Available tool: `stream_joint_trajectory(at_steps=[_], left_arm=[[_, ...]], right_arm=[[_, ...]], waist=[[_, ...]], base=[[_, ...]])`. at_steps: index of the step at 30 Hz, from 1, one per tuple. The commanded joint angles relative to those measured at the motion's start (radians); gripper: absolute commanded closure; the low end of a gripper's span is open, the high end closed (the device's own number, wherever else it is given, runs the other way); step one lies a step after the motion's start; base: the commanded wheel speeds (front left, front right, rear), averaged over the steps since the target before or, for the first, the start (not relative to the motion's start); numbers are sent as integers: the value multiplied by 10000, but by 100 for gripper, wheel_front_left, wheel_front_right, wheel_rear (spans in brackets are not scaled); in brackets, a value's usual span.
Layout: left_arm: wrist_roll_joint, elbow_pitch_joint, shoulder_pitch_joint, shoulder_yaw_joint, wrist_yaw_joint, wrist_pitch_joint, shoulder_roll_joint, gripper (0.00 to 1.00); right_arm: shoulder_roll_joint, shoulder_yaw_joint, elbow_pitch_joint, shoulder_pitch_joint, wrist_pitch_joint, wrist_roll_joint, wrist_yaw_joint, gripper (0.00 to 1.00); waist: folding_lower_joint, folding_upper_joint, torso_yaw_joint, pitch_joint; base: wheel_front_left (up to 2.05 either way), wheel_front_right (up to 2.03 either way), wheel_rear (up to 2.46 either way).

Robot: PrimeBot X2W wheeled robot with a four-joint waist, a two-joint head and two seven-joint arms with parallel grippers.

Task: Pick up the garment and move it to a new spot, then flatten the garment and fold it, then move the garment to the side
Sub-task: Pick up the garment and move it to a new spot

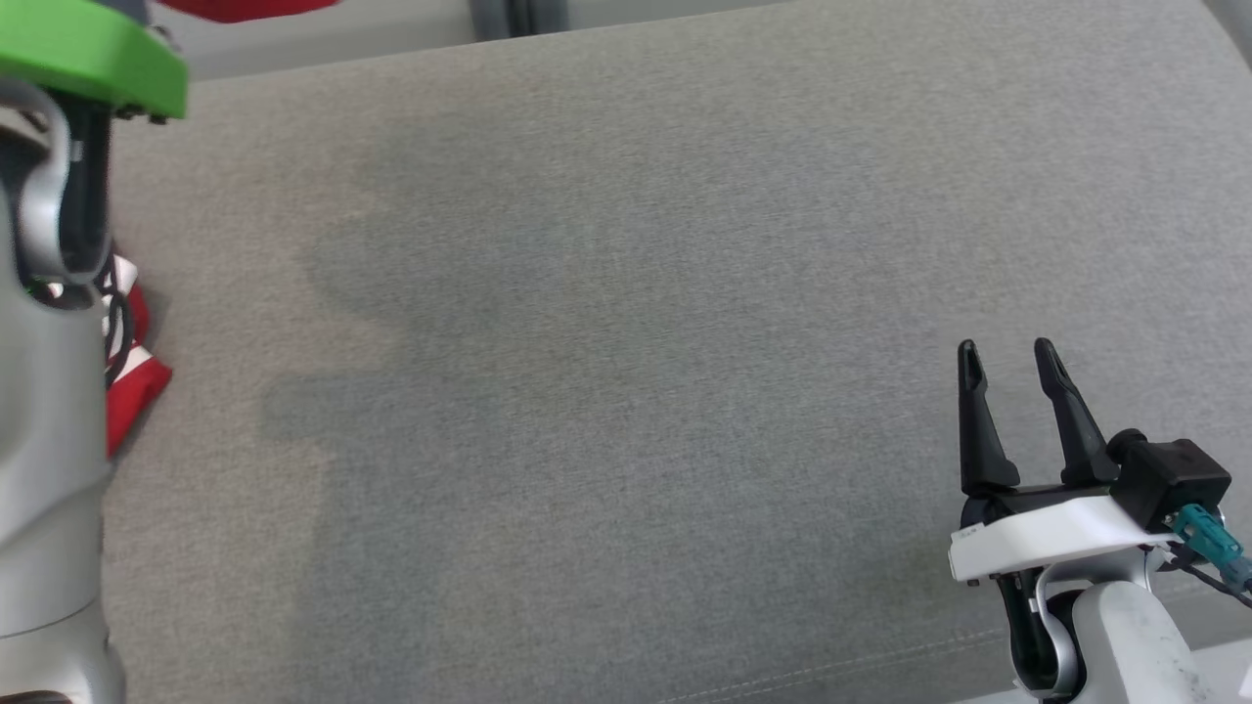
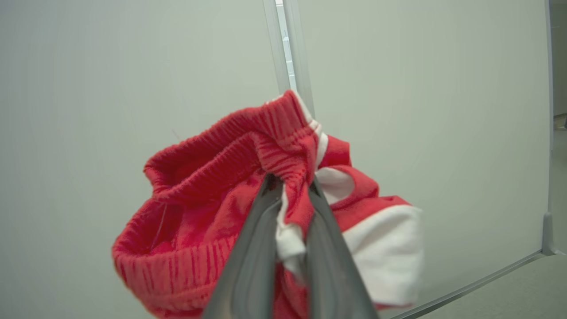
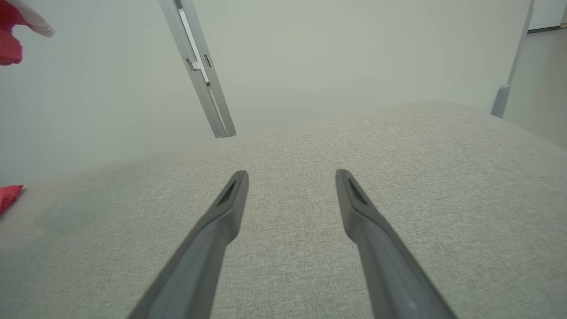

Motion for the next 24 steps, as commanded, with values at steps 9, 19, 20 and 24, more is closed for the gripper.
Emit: stream_joint_trajectory(at_steps=[9, 19, 20, 24], left_arm=[[-256, 7, -662, -1340, -198, 222, -1429, 100], [-475, 1744, 731, -2052, -200, -638, -2191, 100], [-559, 1974, 972, -2061, -182, -786, -2242, 100], [-873, 2876, 1874, -2163, -202, -1246, -2437, 100]], right_arm=[[96, 10, 126, -244, -33, 229, 5, 0], [122, 117, 107, -297, -33, 500, 5, 0], [122, 144, 115, -312, -33, 534, 5, 0], [119, 290, 196, -350, -35, 621, 5, 0]], waist=[[0, -1, -2167, 106], [0, -1, -2807, 491], [0, -1, -2810, 515], [0, -1, -2770, 557]], base=[[0, 0, 0], [0, 0, 0], [0, 0, 0], [0, 0, 0]])
